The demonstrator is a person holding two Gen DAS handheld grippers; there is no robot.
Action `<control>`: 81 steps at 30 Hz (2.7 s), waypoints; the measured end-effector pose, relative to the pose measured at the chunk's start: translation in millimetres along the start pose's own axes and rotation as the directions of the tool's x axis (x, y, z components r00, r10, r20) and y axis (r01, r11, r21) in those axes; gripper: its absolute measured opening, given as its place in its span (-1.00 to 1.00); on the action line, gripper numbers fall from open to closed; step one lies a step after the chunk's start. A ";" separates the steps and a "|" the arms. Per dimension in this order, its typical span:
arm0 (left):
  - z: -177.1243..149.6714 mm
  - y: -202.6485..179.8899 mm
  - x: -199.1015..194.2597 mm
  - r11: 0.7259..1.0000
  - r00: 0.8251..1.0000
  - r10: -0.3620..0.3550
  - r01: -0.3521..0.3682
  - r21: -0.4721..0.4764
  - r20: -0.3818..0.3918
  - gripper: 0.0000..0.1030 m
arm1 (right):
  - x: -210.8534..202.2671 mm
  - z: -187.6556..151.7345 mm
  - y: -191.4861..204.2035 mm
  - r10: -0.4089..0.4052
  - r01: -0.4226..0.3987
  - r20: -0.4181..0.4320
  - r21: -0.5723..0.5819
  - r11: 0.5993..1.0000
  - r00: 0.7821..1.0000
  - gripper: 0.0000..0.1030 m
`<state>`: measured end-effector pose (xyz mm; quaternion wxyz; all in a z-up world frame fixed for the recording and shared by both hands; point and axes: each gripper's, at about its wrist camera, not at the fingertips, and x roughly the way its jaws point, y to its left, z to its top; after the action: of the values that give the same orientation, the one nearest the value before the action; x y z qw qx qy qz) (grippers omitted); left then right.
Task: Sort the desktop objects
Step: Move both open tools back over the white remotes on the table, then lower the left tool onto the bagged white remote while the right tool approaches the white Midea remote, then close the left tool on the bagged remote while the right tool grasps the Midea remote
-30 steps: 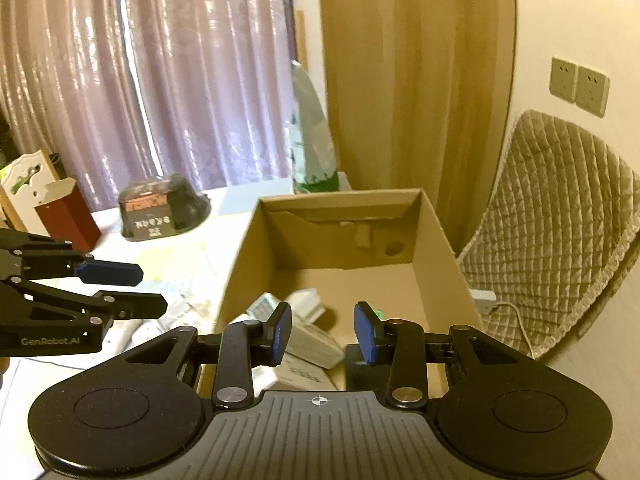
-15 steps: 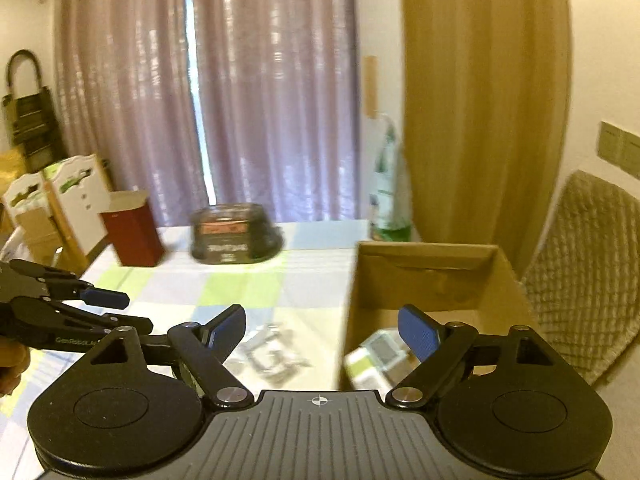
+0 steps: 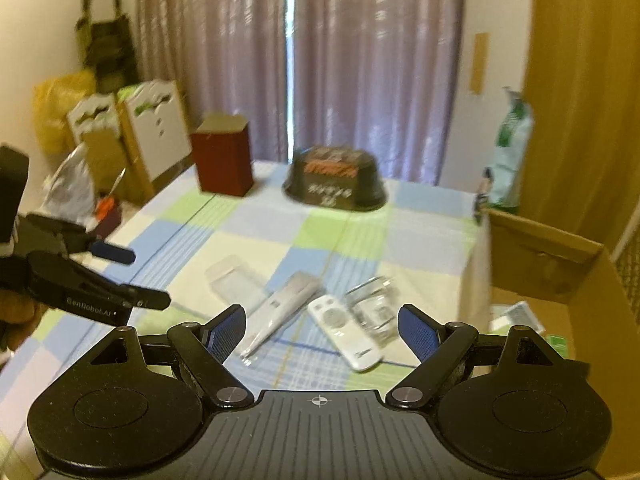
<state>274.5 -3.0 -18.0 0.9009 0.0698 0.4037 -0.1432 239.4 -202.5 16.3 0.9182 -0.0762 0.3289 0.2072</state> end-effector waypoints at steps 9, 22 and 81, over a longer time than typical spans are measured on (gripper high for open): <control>-7.7 0.1 12.1 1.000 1.000 -0.017 0.017 -0.004 -0.020 0.70 | 42.7 -18.8 6.8 -0.010 0.005 -0.104 -0.047 0.999 0.995 0.67; -8.5 -11.5 56.1 0.998 0.998 -0.049 0.051 0.045 -0.051 0.60 | 106.4 -31.1 -15.3 -0.066 0.059 -0.213 -0.041 0.997 0.975 0.66; -99.5 -43.2 30.5 0.989 0.977 -0.091 0.111 0.095 -0.194 -0.25 | 76.1 -106.5 21.3 0.104 -0.092 -0.488 0.048 0.995 0.866 -0.21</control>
<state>209.9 -26.2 -107.3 0.8451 0.1096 0.4823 -0.2028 222.4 -187.6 -114.3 0.7939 -0.0987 0.5567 0.2237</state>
